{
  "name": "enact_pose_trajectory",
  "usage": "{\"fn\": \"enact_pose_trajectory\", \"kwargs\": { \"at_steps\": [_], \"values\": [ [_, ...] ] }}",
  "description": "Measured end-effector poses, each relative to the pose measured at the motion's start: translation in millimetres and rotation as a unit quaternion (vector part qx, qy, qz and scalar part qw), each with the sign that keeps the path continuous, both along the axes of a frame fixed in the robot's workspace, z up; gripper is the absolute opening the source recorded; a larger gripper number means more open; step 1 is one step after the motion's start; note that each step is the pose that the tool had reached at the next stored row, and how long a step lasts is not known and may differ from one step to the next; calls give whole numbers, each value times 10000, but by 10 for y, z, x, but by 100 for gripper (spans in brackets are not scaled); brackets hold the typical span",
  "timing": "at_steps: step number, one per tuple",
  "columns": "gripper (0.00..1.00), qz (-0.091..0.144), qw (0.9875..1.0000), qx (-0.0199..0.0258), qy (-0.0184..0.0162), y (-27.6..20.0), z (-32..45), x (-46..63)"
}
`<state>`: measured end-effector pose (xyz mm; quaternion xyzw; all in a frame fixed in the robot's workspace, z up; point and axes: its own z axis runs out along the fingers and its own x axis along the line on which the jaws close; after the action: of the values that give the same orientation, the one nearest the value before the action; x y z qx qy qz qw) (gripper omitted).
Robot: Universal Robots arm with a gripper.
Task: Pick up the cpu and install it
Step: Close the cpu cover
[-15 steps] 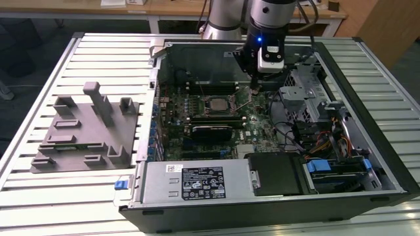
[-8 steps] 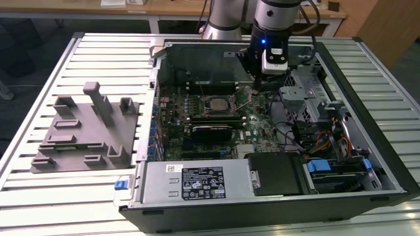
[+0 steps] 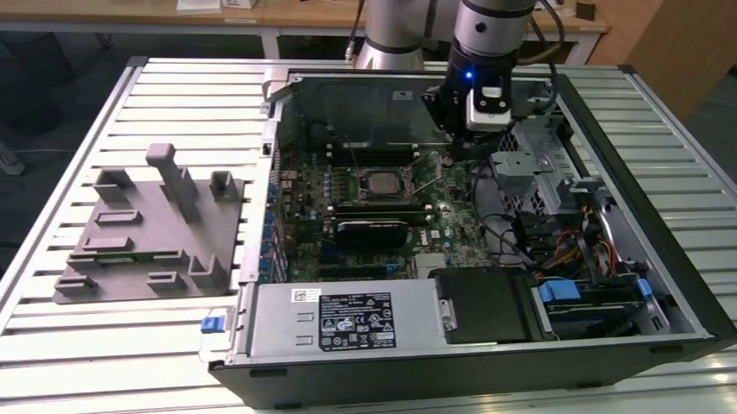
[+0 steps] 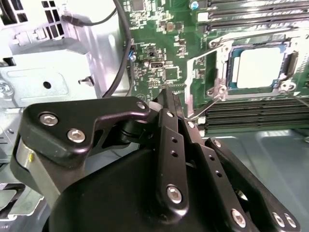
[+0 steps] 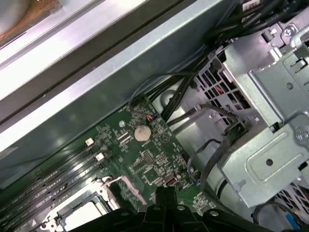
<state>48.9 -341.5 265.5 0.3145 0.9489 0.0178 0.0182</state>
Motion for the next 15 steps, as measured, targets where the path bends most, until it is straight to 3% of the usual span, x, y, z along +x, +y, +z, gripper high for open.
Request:
{"fn": "enact_pose_trajectory", "kwargs": {
  "at_steps": [4, 15],
  "values": [
    [11, -1, 10000, 1, 0, 33, -53, 22],
    [11, -1, 10000, 0, 0, 48, -194, 17]
  ]
}}
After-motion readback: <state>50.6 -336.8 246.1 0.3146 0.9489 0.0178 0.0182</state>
